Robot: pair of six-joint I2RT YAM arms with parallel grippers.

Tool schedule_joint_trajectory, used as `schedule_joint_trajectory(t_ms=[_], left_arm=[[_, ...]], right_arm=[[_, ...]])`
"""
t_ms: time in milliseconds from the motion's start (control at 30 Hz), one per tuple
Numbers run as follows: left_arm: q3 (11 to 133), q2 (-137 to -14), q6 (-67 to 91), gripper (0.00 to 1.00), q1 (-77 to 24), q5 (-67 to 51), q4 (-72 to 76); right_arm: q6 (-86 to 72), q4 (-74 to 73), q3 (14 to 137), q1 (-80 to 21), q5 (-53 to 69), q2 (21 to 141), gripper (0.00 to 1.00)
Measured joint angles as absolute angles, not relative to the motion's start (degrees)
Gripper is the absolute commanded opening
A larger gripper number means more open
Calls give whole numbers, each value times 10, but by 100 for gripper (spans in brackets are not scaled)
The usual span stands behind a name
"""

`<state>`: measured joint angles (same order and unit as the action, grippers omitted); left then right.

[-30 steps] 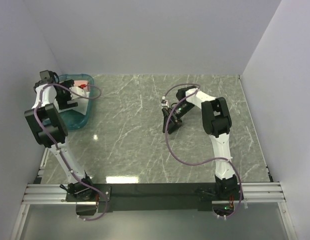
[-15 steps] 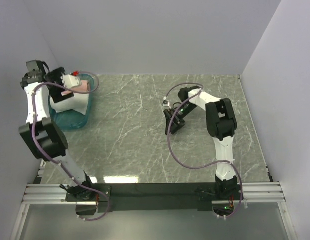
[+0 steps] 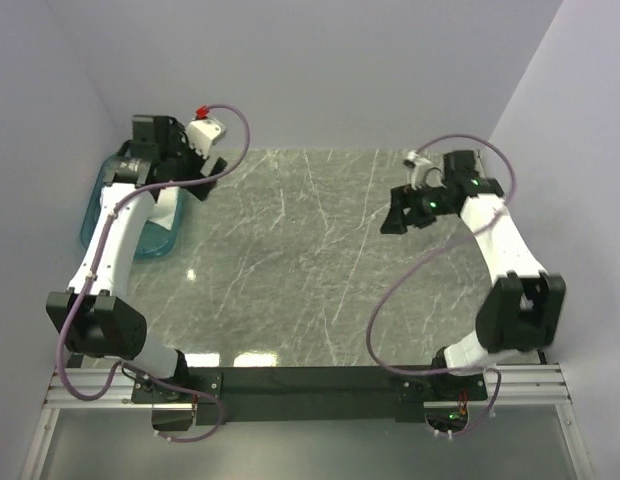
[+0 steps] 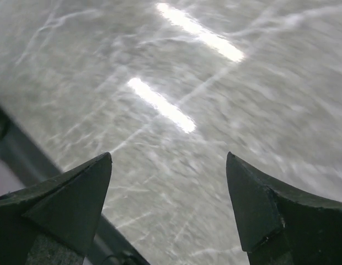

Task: Roll the towels
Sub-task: Place the rolled towel into the container

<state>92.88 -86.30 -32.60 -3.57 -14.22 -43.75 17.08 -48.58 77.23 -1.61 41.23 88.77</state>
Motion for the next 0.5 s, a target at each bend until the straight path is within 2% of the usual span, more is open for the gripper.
schedule_joint_trajectory(t_ms=[200, 367, 500], left_arm=[[850, -850, -165, 100, -82, -180, -407], [746, -843, -118, 99, -95, -203, -394], [669, -812, -98, 99, -99, -197, -388]], right_arm=[[152, -431, 665, 1, 346, 778, 90], [145, -402, 557, -1, 310, 734, 89], [142, -397, 516, -1, 296, 692, 89]])
